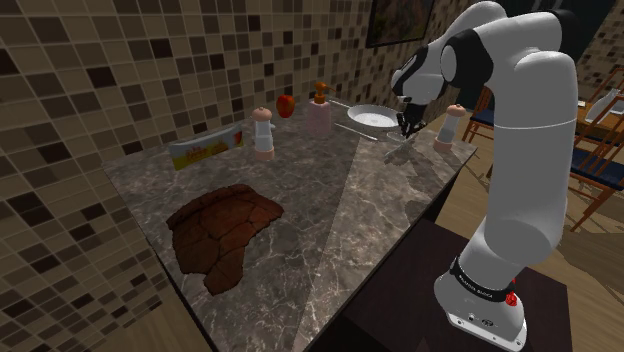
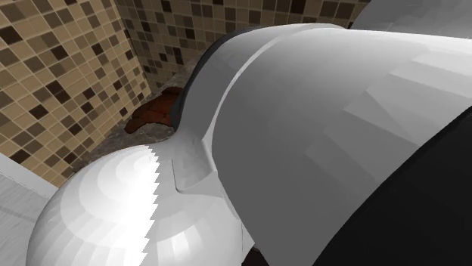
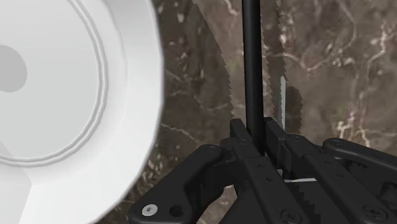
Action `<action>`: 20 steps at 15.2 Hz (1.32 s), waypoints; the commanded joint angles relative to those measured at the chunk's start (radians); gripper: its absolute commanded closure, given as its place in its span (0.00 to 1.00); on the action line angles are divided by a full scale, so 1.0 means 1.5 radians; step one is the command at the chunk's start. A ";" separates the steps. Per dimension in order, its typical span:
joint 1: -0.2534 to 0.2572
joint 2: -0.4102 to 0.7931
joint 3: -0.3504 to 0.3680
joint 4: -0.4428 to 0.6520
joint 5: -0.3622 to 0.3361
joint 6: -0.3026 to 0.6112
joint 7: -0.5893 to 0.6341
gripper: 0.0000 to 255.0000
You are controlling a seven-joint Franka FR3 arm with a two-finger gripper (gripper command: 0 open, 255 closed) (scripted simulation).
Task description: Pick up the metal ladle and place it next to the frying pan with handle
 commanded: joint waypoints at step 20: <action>0.041 -0.064 -0.043 0.009 -0.067 -0.055 0.042 0.00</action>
